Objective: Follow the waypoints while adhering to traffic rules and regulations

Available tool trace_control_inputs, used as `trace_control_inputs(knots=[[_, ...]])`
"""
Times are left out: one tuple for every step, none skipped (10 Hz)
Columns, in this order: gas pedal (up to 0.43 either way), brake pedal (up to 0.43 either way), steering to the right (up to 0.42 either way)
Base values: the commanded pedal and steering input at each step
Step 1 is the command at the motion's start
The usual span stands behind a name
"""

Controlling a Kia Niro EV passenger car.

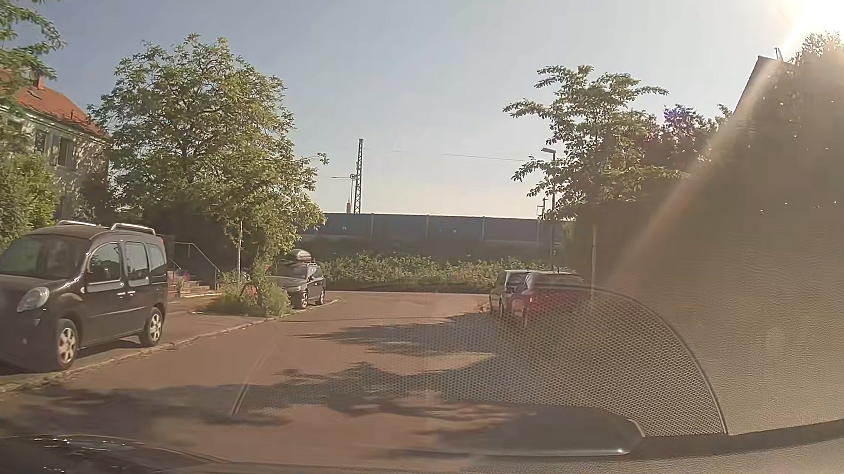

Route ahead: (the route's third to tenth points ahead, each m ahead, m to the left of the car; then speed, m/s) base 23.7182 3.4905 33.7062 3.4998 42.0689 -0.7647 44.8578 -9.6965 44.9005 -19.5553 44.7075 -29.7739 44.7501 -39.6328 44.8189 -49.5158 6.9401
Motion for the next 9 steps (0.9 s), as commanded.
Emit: trace_control_inputs(knots=[[0.039,0.0,-0.001],[0.039,0.0,-0.001],[0.039,0.0,-0.001],[0.039,0.0,-0.001],[0.039,0.0,-0.001],[0.039,0.0,-0.001],[0.039,0.0,-0.001],[0.039,0.0,-0.001],[0.039,0.0,-0.001]])
